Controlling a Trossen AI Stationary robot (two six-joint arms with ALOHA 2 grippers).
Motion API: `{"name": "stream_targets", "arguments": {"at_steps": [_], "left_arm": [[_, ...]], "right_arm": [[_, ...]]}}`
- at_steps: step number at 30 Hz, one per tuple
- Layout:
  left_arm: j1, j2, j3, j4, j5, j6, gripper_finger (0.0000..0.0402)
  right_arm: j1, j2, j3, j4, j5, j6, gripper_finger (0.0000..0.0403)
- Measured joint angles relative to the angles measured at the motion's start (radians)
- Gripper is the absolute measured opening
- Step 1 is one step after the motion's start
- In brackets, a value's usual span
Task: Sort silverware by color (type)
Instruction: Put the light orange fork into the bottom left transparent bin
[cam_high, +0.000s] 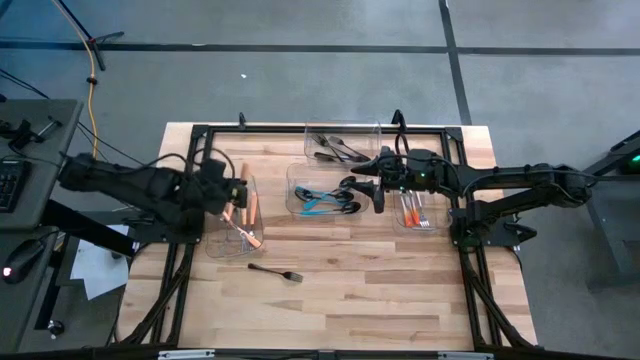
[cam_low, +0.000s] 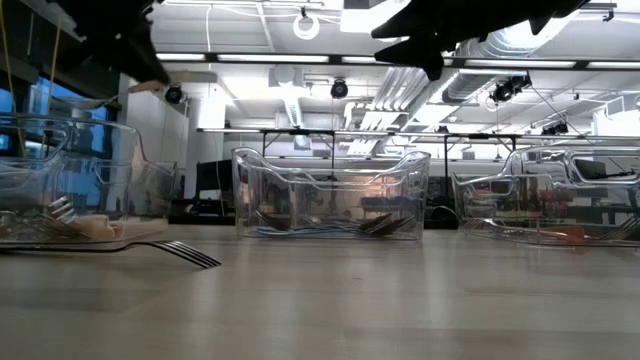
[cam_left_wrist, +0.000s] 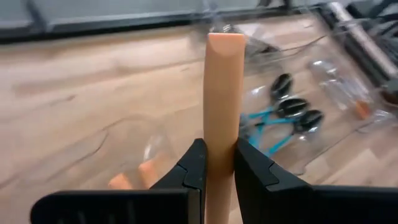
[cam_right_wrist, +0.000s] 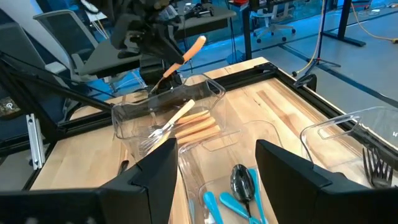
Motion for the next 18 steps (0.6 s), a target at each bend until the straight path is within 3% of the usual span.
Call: {"name": "stream_targets", "arguments": {"at_steps": [6,13,18], "left_arm": [[-0.065,0.065,-0.037,-0.144,0.045,-0.246,0.0035],[-0.113,0.158,-0.133,-0.143,0.164,-0.455,0.0035],[-0.123,0.224,-0.175,-0.138,0.236,-0.525,0.0035]], "right_arm": [[0.0,0.0,0.0,-0.002,0.0,0.0,0.0201],[0.0,0.0,0.0,-0.008,0.001,0.0,0.0201],[0.0,0.0,0.0,-0.008,0.001,0.0,0.0201]]}}
